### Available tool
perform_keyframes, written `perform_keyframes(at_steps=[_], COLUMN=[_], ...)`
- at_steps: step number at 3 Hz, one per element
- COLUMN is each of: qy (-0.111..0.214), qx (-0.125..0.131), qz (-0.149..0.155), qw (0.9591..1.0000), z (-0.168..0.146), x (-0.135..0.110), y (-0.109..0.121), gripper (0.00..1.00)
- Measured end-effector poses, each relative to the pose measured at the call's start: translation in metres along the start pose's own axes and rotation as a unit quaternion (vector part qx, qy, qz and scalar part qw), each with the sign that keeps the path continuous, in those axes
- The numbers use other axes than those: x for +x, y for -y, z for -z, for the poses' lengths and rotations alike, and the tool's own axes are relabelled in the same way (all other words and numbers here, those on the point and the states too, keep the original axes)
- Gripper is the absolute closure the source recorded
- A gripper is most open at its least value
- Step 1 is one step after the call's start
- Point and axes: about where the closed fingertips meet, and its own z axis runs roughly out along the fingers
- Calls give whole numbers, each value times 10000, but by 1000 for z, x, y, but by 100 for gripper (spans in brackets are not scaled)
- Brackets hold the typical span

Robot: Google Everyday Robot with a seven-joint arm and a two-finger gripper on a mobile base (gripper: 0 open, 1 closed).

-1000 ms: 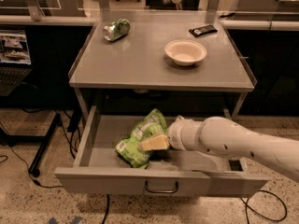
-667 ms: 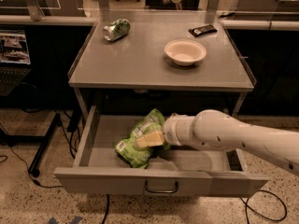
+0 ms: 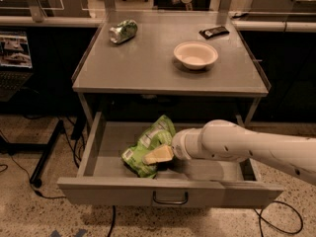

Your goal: Pick green rice chip bag from top drawer and place on counter

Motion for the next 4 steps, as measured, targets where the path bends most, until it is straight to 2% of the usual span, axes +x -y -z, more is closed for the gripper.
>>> perform_keyframes(at_steps=[1,4], qy=[-56,-56], qx=[-6,-7], qz=[-38,-38], qw=[10000,10000], z=[-1,-1], x=[5,5], y=[0,0], gripper=[14,83])
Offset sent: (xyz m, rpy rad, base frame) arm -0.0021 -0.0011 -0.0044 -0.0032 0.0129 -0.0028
